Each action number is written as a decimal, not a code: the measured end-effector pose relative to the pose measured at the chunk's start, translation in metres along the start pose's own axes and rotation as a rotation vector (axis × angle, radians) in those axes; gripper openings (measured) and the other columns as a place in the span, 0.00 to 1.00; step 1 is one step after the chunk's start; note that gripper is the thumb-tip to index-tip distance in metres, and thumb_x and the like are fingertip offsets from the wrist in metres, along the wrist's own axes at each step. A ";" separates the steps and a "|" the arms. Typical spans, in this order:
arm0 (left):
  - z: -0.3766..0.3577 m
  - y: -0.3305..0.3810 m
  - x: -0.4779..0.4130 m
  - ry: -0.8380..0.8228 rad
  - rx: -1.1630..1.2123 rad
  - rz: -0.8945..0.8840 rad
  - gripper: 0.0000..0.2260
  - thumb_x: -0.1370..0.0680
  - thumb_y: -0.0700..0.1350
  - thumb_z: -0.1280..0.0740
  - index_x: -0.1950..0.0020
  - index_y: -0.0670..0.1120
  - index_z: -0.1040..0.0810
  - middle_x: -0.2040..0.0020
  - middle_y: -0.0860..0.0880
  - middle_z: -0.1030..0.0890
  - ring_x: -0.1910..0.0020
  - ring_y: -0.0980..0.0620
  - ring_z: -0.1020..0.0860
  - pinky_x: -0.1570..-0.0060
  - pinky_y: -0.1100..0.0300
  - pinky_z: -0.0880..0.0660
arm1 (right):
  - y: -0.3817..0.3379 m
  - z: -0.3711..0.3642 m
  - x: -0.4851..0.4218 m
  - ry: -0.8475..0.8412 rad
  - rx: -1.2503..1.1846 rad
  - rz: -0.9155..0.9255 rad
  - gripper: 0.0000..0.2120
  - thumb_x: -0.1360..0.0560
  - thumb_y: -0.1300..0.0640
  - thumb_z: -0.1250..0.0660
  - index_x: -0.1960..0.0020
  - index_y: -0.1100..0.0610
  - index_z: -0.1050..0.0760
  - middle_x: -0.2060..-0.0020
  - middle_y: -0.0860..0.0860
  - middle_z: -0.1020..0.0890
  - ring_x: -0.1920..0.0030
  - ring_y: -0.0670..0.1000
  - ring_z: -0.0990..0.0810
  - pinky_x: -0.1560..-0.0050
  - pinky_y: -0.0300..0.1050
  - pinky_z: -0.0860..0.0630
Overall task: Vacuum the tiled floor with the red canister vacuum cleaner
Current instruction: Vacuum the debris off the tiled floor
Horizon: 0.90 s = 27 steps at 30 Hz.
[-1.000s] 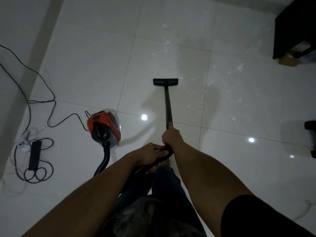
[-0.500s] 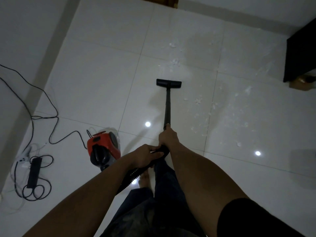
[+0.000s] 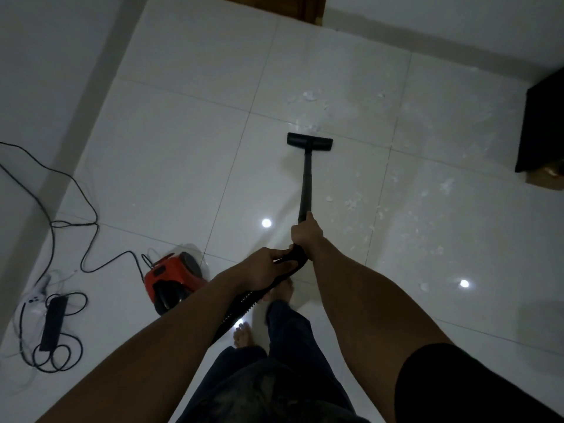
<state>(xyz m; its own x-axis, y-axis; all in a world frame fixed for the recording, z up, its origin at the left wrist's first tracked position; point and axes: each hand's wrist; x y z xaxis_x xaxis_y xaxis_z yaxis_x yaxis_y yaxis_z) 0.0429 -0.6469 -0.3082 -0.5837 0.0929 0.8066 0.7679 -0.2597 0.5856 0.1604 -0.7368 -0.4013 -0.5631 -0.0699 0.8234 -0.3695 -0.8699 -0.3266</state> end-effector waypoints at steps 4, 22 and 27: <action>0.006 0.009 -0.011 0.027 0.011 -0.018 0.22 0.16 0.54 0.39 0.23 0.51 0.34 0.63 0.51 0.21 0.78 0.64 0.25 0.75 0.71 0.30 | -0.012 0.005 -0.013 0.027 0.006 0.002 0.36 0.22 0.62 0.41 0.19 0.52 0.56 0.32 0.59 0.28 0.40 0.58 0.23 0.53 0.43 0.28; 0.118 0.034 -0.045 0.039 0.043 0.027 0.22 0.17 0.54 0.38 0.23 0.50 0.33 0.65 0.43 0.19 0.77 0.49 0.22 0.74 0.56 0.22 | -0.123 0.009 -0.065 -0.004 -0.074 -0.022 0.37 0.22 0.62 0.41 0.19 0.50 0.56 0.36 0.58 0.25 0.42 0.58 0.23 0.45 0.49 0.23; 0.176 0.053 -0.062 0.041 0.015 -0.005 0.21 0.16 0.52 0.38 0.24 0.48 0.32 0.65 0.46 0.20 0.79 0.57 0.24 0.78 0.66 0.29 | -0.175 0.015 -0.086 0.015 -0.118 -0.045 0.37 0.22 0.62 0.41 0.19 0.51 0.56 0.35 0.59 0.26 0.51 0.55 0.23 0.56 0.46 0.25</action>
<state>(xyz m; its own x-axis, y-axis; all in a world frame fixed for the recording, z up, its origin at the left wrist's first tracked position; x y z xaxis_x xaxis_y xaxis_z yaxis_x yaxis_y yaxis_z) 0.1660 -0.4971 -0.3130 -0.5975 0.0551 0.8000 0.7686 -0.2448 0.5910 0.2844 -0.5855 -0.4079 -0.5548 -0.0235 0.8316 -0.4790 -0.8083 -0.3424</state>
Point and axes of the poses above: each hand's wrist, its own x-axis away from the middle knuckle, its own z-axis out of the back of the hand, y = z × x
